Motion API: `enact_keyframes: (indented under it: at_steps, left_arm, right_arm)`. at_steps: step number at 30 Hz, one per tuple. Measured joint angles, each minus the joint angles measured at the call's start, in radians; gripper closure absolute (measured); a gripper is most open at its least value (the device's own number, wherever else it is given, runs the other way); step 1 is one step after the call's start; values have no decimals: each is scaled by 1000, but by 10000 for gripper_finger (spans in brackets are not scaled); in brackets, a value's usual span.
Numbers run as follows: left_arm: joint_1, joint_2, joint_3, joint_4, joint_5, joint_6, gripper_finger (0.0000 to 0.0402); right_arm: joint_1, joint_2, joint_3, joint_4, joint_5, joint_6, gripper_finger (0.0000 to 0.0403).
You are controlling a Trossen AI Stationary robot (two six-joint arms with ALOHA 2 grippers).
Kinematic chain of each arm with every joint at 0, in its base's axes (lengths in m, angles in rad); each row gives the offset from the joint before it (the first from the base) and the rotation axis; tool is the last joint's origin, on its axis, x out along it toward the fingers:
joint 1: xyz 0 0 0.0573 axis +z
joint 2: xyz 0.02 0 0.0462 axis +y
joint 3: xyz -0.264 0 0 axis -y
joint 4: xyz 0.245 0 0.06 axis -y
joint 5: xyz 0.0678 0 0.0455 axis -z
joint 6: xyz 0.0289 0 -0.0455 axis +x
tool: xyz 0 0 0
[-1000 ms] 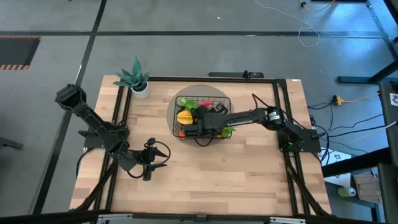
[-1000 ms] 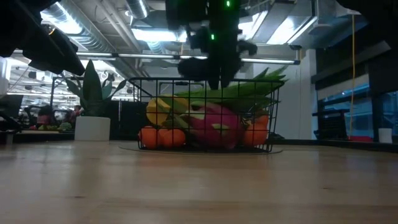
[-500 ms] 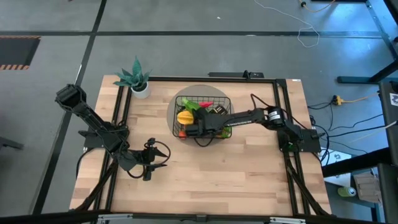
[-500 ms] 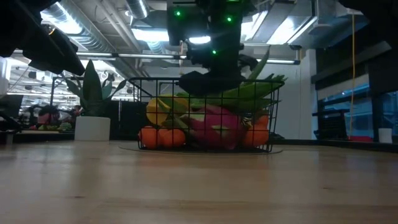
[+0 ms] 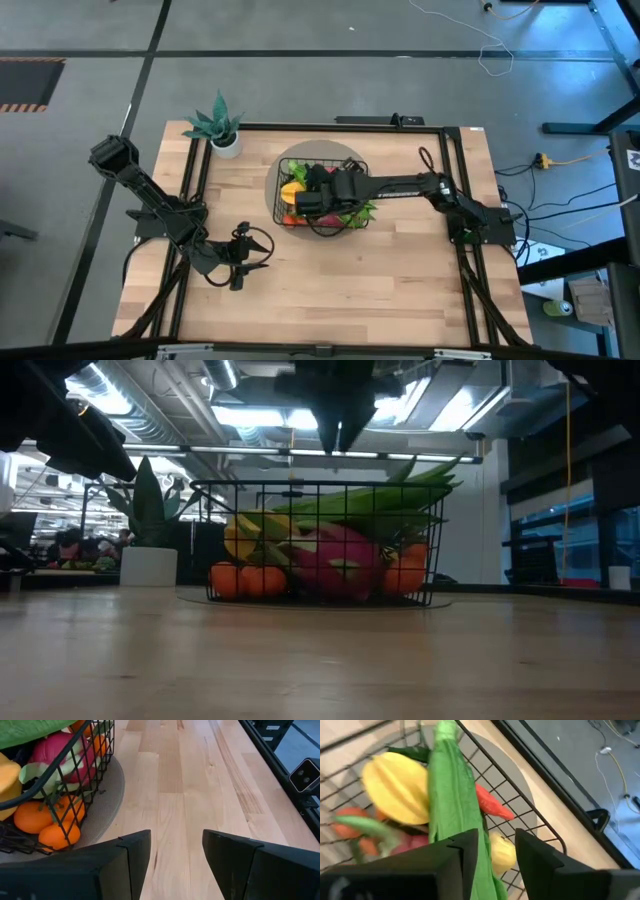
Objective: Build produce basket
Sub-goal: Return to Home Position
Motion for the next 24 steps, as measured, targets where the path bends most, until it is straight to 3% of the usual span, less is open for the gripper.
enact_keyframes:
  at_steps: [5, 13, 24]
  left_arm:
    - [0, 0, 0, 0, 0, 0, 233]
    - [0, 0, 0, 1, 0, 2, 233]
    - [7, -45, -1, -5, -1, 62, 233]
  right_arm:
    - [36, -41, -1, -40, -5, -53, 277]
    - [148, -47, 0, -34, -186, -220, 277]
    - [352, -47, 0, -34, -186, -294, 277]
